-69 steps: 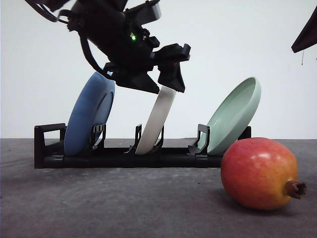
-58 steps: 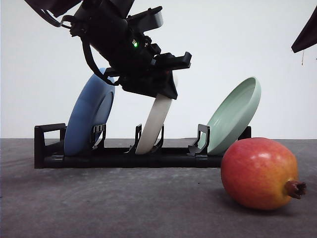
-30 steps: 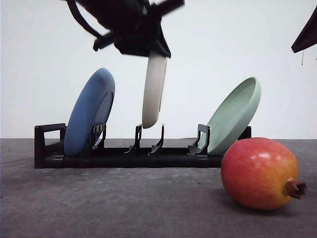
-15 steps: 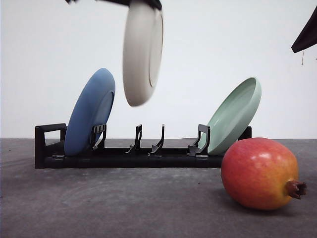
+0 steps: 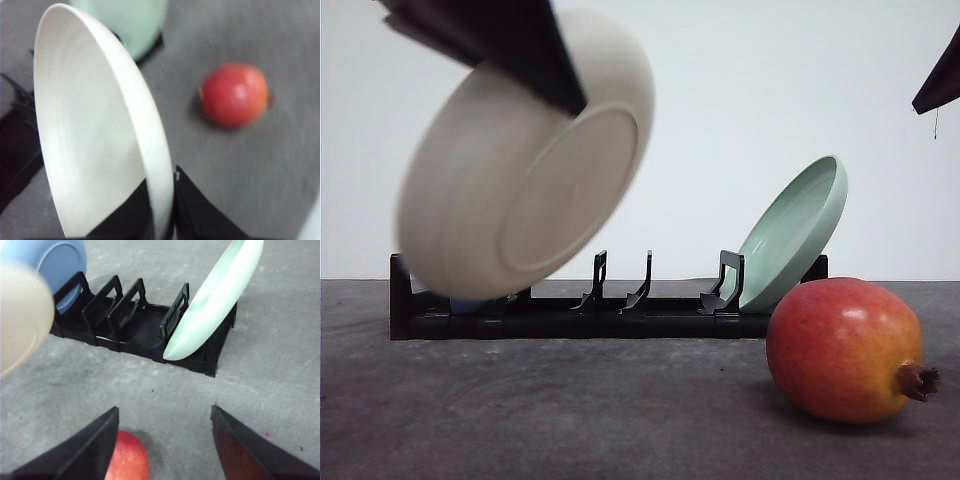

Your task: Place pomegranate in white plate

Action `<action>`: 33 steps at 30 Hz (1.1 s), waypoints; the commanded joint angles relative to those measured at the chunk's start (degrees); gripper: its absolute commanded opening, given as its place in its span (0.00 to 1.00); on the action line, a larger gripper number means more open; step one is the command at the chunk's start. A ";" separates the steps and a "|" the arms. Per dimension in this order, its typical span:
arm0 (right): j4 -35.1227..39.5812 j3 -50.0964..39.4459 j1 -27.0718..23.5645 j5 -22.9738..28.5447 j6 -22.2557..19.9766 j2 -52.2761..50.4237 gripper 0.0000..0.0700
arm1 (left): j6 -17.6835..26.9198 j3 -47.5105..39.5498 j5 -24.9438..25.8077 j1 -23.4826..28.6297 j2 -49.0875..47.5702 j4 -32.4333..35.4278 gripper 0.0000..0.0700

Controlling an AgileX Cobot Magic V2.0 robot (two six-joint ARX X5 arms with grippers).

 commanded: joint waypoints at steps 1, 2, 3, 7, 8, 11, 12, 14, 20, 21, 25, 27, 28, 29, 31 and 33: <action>0.35 0.98 0.24 -0.02 0.17 0.20 0.53 | 7.01 0.65 -0.97 -1.73 1.33 -1.13 0.01; 0.35 0.98 0.24 -0.02 0.17 0.20 0.53 | 8.40 0.64 -1.74 -2.37 2.01 -2.23 0.01; 0.35 0.98 0.24 -0.02 0.17 0.20 0.53 | 9.90 0.66 -2.82 -2.97 2.93 -3.11 0.01; 0.35 0.98 0.24 -0.02 0.17 0.20 0.53 | 13.33 0.66 -6.01 -4.33 7.45 -3.93 0.01; 0.35 0.98 0.24 -0.02 0.17 0.20 0.53 | 13.78 0.66 -6.38 -4.53 8.82 -3.67 0.01; 0.35 0.98 0.24 -0.02 0.17 0.20 0.53 | 14.14 0.68 -7.61 -4.77 13.19 -3.07 0.01; 0.35 0.98 0.24 -0.02 0.17 0.20 0.53 | 14.14 0.70 -7.93 -4.83 14.70 -3.07 0.01; 0.35 0.98 0.24 -0.02 0.17 0.20 0.53 | 14.12 0.70 -8.01 -4.85 17.33 -2.83 0.01; 0.35 0.98 0.24 -0.02 0.17 0.20 0.53 | 14.09 0.70 -8.40 -4.94 23.78 -1.74 0.02; 0.35 0.98 0.24 -0.02 0.17 0.20 0.53 | 14.06 0.70 -8.44 -4.96 24.64 -1.76 0.03; 0.35 0.98 0.24 -0.02 0.17 0.20 0.53 | 13.88 0.70 -8.38 -4.96 26.97 -1.80 0.05; 0.35 0.98 0.24 -0.02 0.17 0.20 0.53 | 13.78 0.70 -7.66 -5.01 27.35 -1.83 0.13; 0.35 0.98 0.24 -0.02 0.17 0.20 0.53 | 13.43 0.70 -7.26 -5.08 27.35 -1.85 0.20; 0.33 0.98 0.24 -0.02 0.17 0.20 0.53 | 12.75 0.72 -7.11 -5.23 27.35 -1.88 0.27; 0.35 0.98 0.24 -0.02 0.17 0.20 0.53 | 11.01 0.89 -6.64 -5.33 27.32 -2.50 0.38; 0.35 0.98 0.24 -0.02 0.17 0.20 0.53 | 9.17 1.56 -4.46 -5.23 27.21 -4.33 0.47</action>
